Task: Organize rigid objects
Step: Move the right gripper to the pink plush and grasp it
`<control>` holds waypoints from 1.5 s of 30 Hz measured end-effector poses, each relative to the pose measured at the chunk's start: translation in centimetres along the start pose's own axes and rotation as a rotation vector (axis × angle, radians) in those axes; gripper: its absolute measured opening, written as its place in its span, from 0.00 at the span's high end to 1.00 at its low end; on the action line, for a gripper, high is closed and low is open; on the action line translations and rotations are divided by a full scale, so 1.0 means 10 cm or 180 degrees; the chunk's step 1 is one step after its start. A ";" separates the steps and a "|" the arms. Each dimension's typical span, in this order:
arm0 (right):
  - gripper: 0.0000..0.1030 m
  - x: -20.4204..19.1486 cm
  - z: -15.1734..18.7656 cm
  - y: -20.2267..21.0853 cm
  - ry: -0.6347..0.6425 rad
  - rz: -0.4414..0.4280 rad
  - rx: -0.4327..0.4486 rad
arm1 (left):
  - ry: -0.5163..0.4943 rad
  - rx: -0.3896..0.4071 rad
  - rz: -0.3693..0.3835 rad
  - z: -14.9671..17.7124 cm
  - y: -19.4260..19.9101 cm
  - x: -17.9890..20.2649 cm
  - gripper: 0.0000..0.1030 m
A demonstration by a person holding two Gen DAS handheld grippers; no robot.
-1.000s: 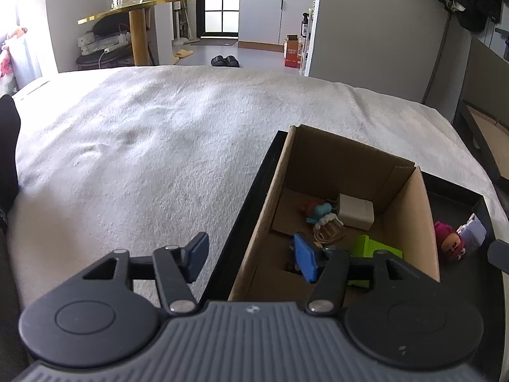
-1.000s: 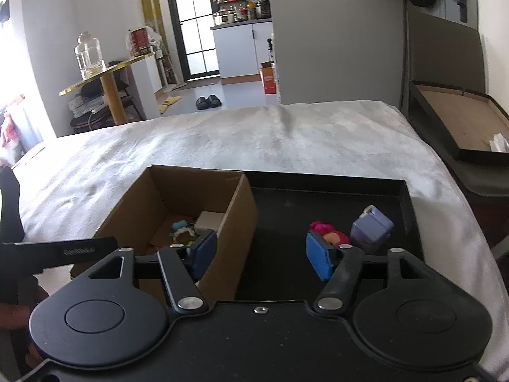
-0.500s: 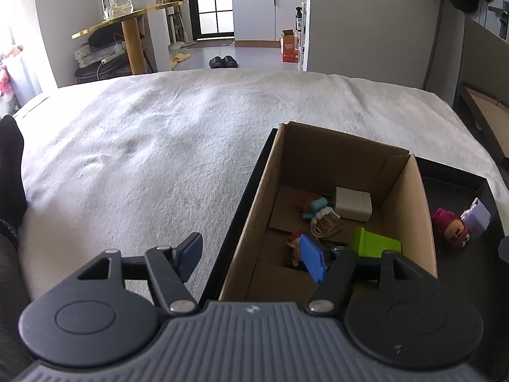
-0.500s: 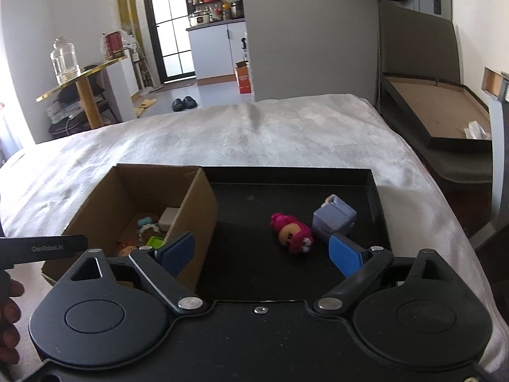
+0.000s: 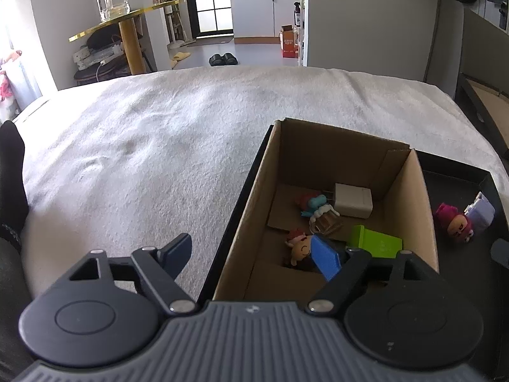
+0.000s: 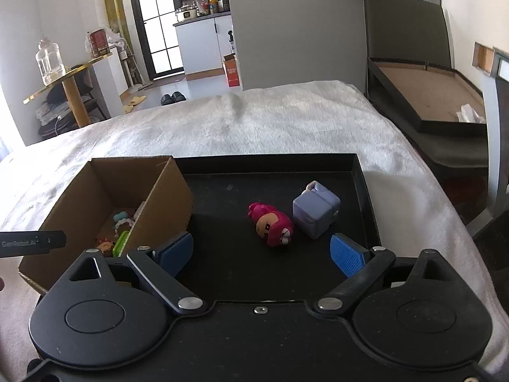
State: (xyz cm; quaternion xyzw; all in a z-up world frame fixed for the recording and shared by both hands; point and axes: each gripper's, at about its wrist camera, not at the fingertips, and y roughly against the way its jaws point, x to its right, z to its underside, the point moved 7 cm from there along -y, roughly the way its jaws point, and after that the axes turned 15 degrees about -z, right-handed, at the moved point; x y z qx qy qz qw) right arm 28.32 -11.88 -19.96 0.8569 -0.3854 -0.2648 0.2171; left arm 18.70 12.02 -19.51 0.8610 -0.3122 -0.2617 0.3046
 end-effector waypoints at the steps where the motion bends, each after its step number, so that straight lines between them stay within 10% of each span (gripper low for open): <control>1: 0.09 0.01 0.01 -0.02 -0.0009 -0.0001 -0.0010 | 0.0007 -0.0008 -0.0004 -0.01 -0.01 0.00 0.21; 16: 0.34 0.16 0.05 -0.55 0.0005 -0.0101 -0.0219 | 0.0041 -0.0132 -0.0080 -0.03 -0.20 -0.02 0.21; 39: 0.34 0.33 0.08 -1.08 0.0103 -0.0189 -0.0435 | 0.0104 -0.0216 -0.0134 -0.05 -0.33 -0.01 0.21; 42: 0.58 0.32 0.06 -1.07 0.0164 -0.0176 -0.0444 | 0.0118 -0.0213 -0.0128 -0.05 -0.32 -0.02 0.21; 45: 0.57 0.31 0.06 -1.00 0.0067 -0.0204 -0.0447 | 0.0120 -0.0215 -0.0110 -0.04 -0.32 -0.02 0.21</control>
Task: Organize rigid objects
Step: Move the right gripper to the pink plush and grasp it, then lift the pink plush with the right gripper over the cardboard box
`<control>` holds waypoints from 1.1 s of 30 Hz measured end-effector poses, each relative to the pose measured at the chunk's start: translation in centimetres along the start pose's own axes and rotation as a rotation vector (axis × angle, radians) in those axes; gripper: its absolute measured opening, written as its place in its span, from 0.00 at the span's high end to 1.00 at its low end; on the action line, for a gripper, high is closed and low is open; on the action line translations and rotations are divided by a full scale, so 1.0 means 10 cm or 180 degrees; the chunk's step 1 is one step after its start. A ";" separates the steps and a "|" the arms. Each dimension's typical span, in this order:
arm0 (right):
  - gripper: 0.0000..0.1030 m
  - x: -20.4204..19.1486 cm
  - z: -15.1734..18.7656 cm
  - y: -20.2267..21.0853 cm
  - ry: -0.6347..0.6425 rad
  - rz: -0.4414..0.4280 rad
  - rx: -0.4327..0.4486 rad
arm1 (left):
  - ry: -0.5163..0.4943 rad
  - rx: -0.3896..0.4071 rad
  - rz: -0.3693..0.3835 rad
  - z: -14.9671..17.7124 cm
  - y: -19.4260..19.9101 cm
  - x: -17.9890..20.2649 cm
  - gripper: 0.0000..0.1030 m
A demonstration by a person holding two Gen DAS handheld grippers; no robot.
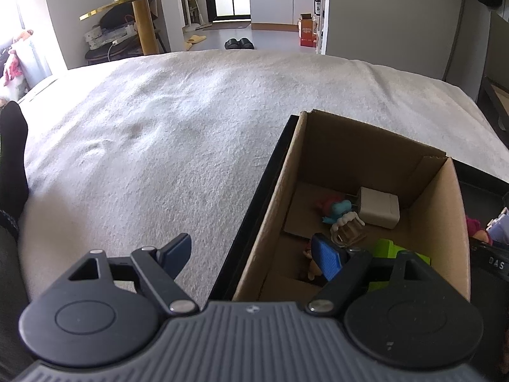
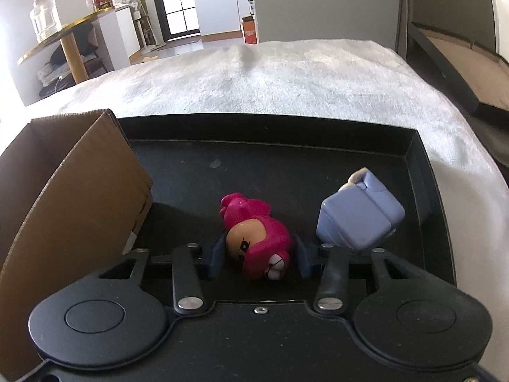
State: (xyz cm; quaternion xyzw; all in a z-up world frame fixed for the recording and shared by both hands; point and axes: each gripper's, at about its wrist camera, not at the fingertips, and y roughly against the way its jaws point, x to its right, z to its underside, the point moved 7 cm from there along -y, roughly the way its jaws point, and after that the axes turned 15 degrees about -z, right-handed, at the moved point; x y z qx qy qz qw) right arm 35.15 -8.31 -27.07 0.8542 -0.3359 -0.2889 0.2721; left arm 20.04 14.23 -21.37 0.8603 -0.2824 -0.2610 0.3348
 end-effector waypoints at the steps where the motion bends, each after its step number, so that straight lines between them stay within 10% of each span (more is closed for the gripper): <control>1: 0.58 -0.01 0.01 0.04 -0.0003 0.0016 0.0018 | -0.0004 -0.0002 0.0004 0.01 0.00 0.00 0.21; 33: 0.57 -0.63 -0.22 0.87 0.0110 -0.0027 0.0431 | -0.0018 0.0130 0.0237 0.16 0.16 -0.01 0.27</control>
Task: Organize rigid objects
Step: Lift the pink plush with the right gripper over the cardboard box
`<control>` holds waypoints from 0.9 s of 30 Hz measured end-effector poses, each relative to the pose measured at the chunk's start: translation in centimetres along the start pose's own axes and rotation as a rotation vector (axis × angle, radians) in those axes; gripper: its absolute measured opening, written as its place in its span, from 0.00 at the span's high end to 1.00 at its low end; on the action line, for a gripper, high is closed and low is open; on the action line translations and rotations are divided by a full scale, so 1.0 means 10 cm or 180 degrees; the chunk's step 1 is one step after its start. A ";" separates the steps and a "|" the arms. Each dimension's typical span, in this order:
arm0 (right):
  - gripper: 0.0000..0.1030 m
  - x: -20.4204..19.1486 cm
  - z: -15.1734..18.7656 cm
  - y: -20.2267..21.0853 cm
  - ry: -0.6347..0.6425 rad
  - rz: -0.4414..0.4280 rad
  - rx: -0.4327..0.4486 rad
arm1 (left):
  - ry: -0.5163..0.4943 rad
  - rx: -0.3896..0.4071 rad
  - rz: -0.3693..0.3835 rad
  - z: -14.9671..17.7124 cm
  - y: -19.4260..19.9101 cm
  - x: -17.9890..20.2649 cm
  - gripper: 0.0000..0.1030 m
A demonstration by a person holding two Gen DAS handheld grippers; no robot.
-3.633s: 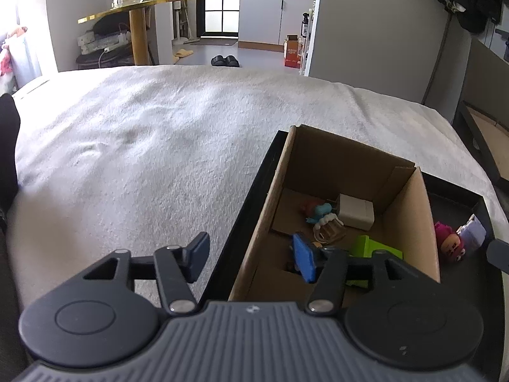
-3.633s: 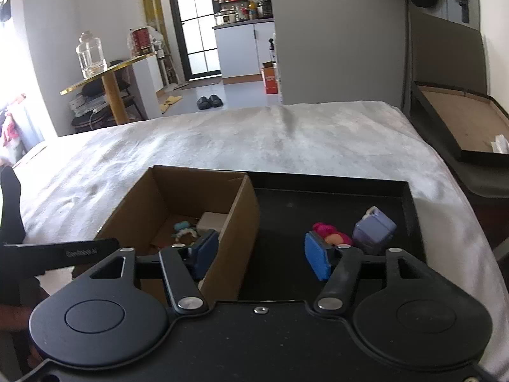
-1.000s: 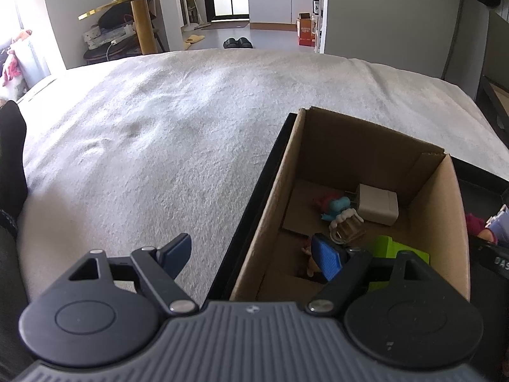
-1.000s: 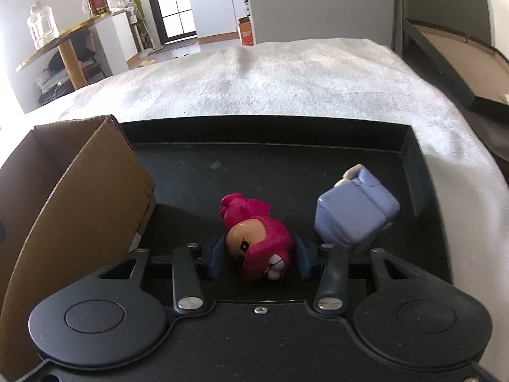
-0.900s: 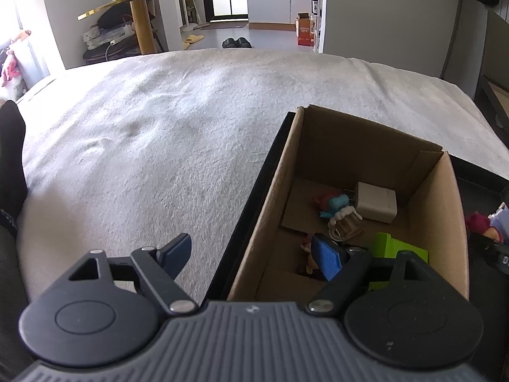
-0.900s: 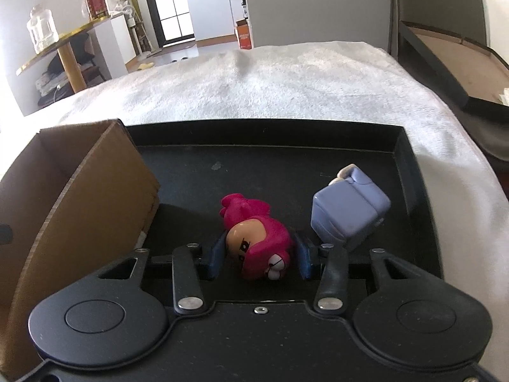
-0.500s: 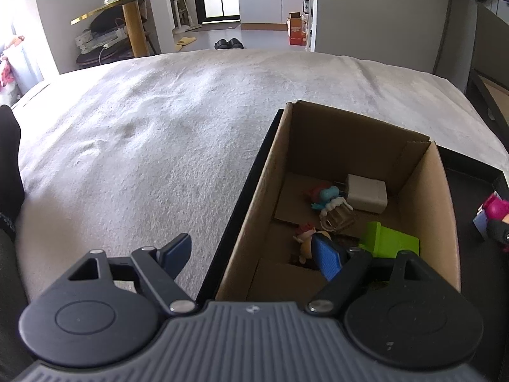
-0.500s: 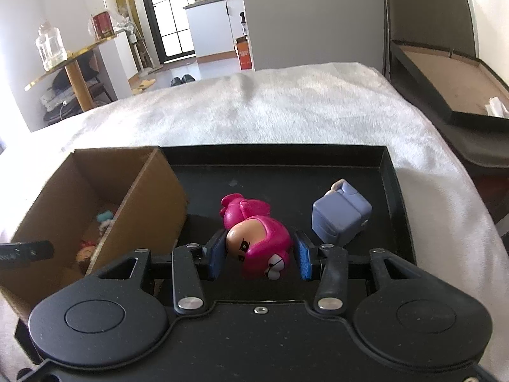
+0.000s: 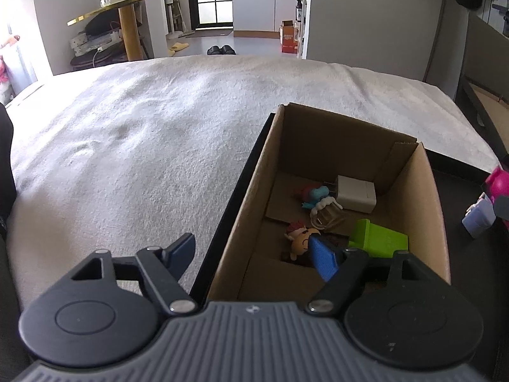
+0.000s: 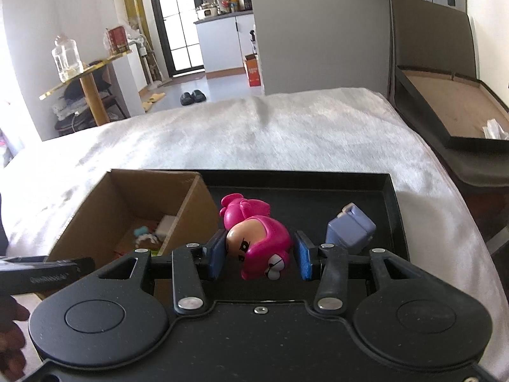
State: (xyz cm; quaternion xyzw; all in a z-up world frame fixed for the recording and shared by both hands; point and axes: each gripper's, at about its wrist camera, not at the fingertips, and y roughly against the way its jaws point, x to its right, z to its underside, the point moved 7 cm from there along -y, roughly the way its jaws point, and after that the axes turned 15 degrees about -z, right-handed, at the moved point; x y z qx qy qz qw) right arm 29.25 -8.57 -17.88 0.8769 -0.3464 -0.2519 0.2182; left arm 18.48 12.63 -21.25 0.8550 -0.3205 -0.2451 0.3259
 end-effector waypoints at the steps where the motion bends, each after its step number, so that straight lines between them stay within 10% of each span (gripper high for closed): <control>1: 0.57 -0.03 -0.02 0.00 0.0013 -0.0013 0.0008 | 0.0018 0.0011 0.0011 0.00 0.00 -0.01 0.31; 15: 0.57 -0.55 -0.24 -0.12 0.0290 -0.0201 0.0050 | 0.0124 0.0047 0.0027 0.00 -0.04 -0.11 0.84; 27: 0.57 -0.89 -0.23 -0.38 0.0596 -0.0326 -0.0154 | 0.0281 0.0025 0.0189 -0.02 -0.08 -0.17 0.85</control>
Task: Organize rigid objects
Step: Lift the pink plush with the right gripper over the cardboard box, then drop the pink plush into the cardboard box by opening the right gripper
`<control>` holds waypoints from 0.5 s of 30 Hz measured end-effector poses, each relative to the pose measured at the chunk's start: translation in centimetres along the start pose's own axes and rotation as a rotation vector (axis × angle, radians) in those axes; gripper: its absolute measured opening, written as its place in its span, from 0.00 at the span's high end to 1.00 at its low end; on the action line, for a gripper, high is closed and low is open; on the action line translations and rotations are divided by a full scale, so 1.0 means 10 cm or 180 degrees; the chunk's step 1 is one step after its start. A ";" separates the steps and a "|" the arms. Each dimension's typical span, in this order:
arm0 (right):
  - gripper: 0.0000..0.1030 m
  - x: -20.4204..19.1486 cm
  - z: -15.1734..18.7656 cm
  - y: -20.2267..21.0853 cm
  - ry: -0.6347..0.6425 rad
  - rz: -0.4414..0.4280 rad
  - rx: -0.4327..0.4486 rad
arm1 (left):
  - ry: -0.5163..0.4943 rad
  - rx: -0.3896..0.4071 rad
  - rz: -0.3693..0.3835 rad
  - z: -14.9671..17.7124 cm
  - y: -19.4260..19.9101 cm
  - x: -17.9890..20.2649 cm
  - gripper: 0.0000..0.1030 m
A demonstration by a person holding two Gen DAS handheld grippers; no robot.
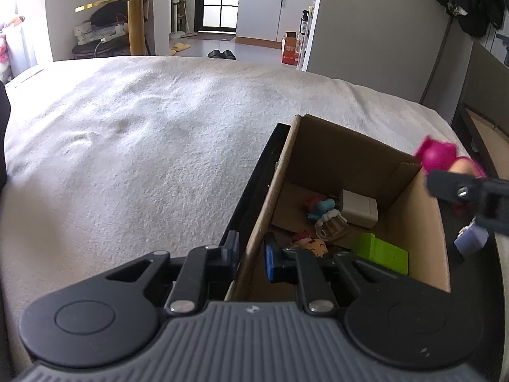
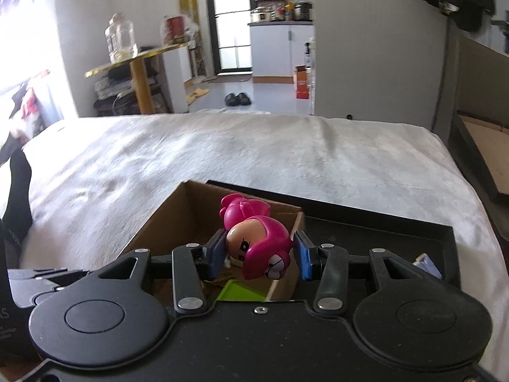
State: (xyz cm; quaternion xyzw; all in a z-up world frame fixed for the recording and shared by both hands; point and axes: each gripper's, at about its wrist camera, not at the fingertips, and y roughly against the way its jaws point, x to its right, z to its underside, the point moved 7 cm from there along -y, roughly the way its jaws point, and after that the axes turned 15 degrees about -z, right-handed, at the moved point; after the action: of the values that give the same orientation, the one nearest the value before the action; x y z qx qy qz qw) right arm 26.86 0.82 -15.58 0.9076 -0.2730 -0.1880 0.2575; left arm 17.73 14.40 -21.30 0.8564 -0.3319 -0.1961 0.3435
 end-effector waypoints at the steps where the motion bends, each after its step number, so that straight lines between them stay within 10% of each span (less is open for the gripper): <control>1: 0.57 -0.03 0.00 -0.03 0.0036 -0.0011 -0.0028 | 0.0004 0.0000 0.0007 0.00 0.00 0.00 0.85; 15: 0.56 -0.10 0.12 -0.41 0.0303 0.0151 -0.0410 | 0.0132 -0.0070 0.0118 -0.01 -0.02 -0.02 0.85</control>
State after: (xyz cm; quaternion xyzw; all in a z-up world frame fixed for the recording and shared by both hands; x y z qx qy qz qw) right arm 27.18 3.92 -18.68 0.8903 -0.2692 -0.1557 0.3325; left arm 17.76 14.72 -21.38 0.8501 -0.3385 -0.1755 0.3632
